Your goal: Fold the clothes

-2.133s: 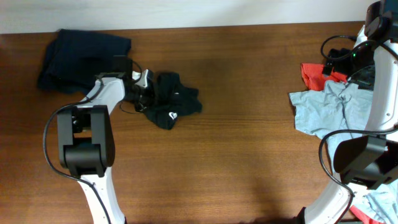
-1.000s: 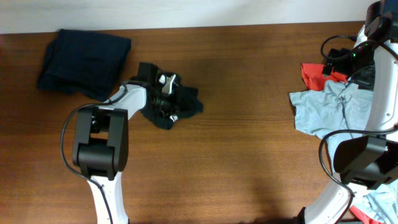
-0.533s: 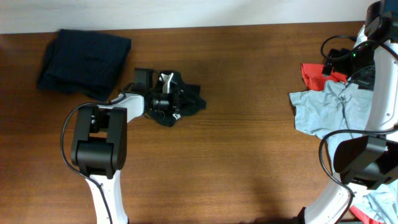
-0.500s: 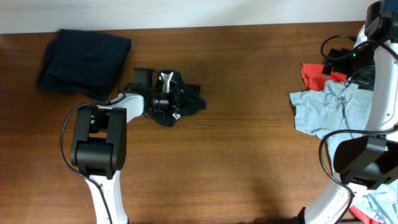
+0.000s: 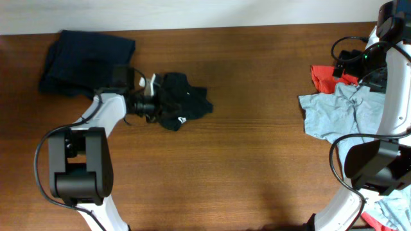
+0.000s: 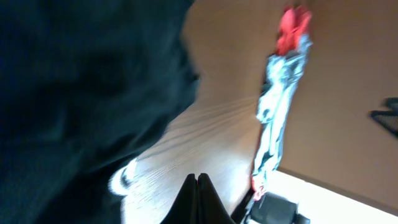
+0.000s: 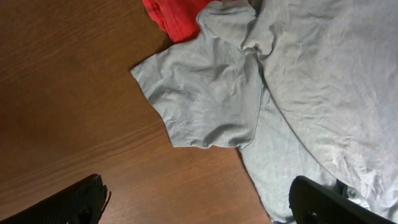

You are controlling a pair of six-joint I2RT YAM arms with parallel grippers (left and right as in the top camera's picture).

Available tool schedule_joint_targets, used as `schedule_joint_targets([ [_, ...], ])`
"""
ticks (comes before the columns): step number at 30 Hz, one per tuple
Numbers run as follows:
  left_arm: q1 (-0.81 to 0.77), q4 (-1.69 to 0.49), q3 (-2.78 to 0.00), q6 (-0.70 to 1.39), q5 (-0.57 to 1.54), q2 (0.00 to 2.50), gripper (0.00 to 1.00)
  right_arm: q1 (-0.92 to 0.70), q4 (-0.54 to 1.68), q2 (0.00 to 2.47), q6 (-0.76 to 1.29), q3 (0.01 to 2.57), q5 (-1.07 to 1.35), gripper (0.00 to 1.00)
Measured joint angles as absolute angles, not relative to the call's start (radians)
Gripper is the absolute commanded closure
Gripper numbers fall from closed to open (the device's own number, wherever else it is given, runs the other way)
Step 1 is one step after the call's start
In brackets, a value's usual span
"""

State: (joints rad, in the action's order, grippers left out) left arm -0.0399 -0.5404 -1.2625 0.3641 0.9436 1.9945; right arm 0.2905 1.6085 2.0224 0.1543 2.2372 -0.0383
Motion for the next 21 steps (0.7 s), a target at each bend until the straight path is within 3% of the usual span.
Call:
schedule_joint_targets([
  [21, 0.011, -0.421, -1.135, 0.391, 1.003, 2.078, 1.0, 0.29, 1.608, 2.022, 0.154, 2.237, -0.039, 0.01],
])
